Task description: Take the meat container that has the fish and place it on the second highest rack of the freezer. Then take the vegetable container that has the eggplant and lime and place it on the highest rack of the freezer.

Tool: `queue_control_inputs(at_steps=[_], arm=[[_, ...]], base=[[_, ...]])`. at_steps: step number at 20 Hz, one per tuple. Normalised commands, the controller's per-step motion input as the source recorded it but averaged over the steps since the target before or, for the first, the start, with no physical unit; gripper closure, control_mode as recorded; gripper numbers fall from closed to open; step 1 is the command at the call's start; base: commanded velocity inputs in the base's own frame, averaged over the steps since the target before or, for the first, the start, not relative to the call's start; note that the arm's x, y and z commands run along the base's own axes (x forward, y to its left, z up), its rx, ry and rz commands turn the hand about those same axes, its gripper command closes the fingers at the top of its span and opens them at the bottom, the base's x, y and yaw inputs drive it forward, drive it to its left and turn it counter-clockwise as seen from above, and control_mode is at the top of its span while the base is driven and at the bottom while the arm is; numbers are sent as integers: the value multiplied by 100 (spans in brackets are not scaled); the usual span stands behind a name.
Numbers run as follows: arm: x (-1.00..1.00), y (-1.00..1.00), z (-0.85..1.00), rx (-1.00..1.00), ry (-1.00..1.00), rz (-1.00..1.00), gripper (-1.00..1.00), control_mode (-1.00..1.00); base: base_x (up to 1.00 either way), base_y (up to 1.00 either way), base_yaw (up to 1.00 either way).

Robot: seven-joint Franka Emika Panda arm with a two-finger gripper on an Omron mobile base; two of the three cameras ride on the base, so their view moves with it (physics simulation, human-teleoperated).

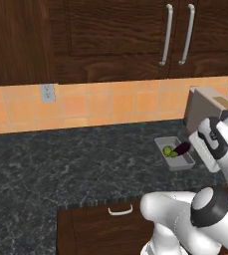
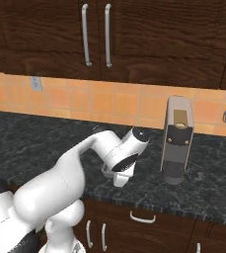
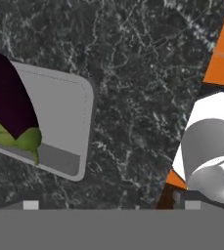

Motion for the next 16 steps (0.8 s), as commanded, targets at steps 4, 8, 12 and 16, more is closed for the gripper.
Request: queue_control_inputs(at_steps=[4,8,12,16], arm=[[13,10,-30,0,0,-8,-100,-100],[35,0,-47,-1,0,-7,-100,-100],[37,13,-36,-7,0,-3,-100,-100],[38,3,-31,-8,0,0,-100,-100]], base=[[0,0,0],[0,0,0],[0,0,0],[0,0,0]])
